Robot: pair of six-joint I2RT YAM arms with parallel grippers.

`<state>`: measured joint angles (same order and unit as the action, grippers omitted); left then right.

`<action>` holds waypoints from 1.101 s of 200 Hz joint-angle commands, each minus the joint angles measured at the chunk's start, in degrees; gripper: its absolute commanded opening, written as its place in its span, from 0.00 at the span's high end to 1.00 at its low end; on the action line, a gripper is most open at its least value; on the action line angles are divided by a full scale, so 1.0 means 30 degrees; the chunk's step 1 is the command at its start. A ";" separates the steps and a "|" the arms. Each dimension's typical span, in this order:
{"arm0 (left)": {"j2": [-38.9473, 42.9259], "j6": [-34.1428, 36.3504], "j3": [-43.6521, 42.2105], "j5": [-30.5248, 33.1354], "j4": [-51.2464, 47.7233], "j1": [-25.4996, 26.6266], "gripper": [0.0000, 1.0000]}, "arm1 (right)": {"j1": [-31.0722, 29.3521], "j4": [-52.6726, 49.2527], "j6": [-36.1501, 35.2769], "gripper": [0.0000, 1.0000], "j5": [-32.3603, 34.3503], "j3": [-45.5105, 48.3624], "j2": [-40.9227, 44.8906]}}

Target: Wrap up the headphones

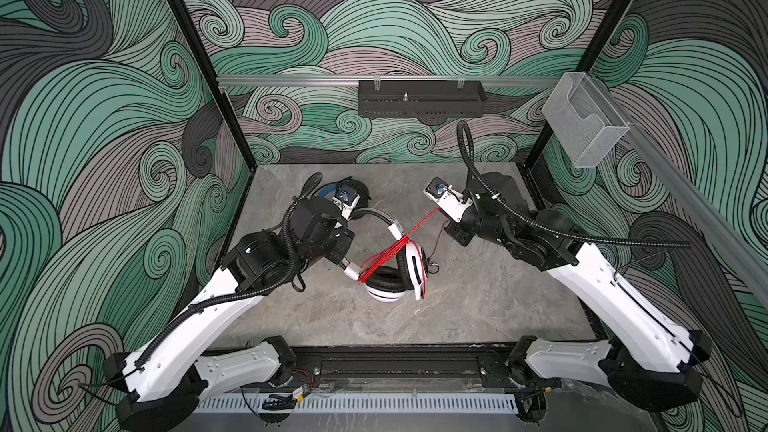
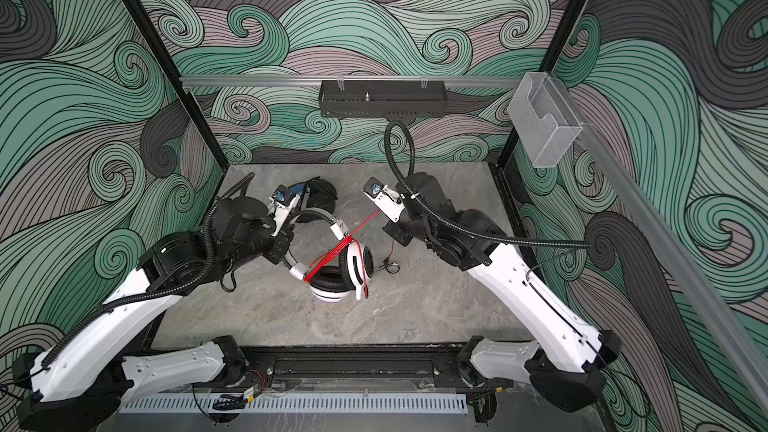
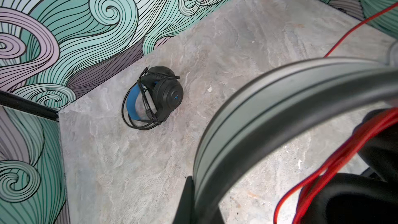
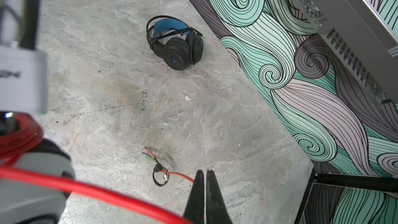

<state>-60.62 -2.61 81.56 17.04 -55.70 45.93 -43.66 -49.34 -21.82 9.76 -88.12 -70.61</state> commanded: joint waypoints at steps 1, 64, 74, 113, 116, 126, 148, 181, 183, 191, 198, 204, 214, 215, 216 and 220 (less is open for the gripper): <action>0.0549 -0.1201 0.1620 -0.2592 0.1228 0.0097 1.00 | 0.0715 0.1978 0.0968 0.95 -0.0953 0.1332 0.0851; -0.0372 -0.2882 0.4817 -0.4935 0.2144 0.0084 1.00 | 0.1632 1.0474 0.2566 0.75 -0.7109 0.7156 0.4165; -0.0551 -0.2922 0.5364 -0.5159 0.2138 0.0085 1.00 | 0.1760 1.1609 0.3139 0.71 -0.7698 0.7672 0.4359; -0.1513 -0.3344 0.7605 -0.5967 0.1883 0.0099 1.00 | 0.2071 1.4392 0.5299 0.64 -1.0705 0.9033 0.4201; -0.1592 -0.3388 0.7778 -0.6041 0.1870 0.0081 1.00 | 0.2050 1.4638 0.5523 0.63 -1.0864 0.9175 0.4200; -0.1828 -0.3590 0.8337 -0.6147 0.1868 0.0096 1.00 | 0.2074 1.5522 0.6301 0.62 -1.1395 0.9753 0.4153; -0.2254 -0.4085 0.9339 -0.6375 0.1985 0.0095 1.00 | 0.2067 1.7303 0.7955 0.61 -1.1873 1.1189 0.4054; -0.2628 -0.4809 1.0183 -0.6382 0.2392 0.0070 1.00 | 0.2062 1.9596 0.9612 0.61 -1.2196 1.2951 0.4010; -0.2641 -0.4834 1.0215 -0.6382 0.2417 0.0070 1.00 | 0.2070 1.9622 0.9639 0.61 -1.2264 1.2999 0.3999; -0.2701 -0.5007 1.0330 -0.6386 0.2551 0.0070 1.00 | 0.2072 1.9589 0.9680 0.61 -1.2458 1.3134 0.3937; -0.2730 -0.5178 1.0388 -0.6382 0.2725 0.0066 1.00 | 0.2072 1.9511 0.9677 0.62 -1.2545 1.3250 0.3915; -0.2701 -0.5298 1.0373 -0.6383 0.2921 0.0070 1.00 | 0.2071 1.9494 0.9677 0.62 -1.2561 1.3418 0.3907; -0.2703 -0.5520 1.0363 -0.6355 0.3200 0.0070 1.00 | 0.2051 1.9549 0.9677 0.62 -1.2569 1.3752 0.3963; -0.2703 -0.5533 1.0353 -0.6354 0.3208 0.0070 1.00 | 0.2047 1.9551 0.9677 0.62 -1.2569 1.3798 0.3964; -0.2703 -0.5554 1.0363 -0.6353 0.3271 0.0070 1.00 | 0.2060 1.9552 0.9677 0.62 -1.2569 1.3836 0.3965; -0.2700 -0.5648 1.0370 -0.6313 0.3377 0.0070 1.00 | 0.2072 1.9567 0.9717 0.63 -1.2547 1.3960 0.3992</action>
<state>-69.19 -14.39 109.82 -0.38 -52.88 45.95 -37.69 5.26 5.10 -26.09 -47.79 -59.13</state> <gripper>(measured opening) 0.057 0.378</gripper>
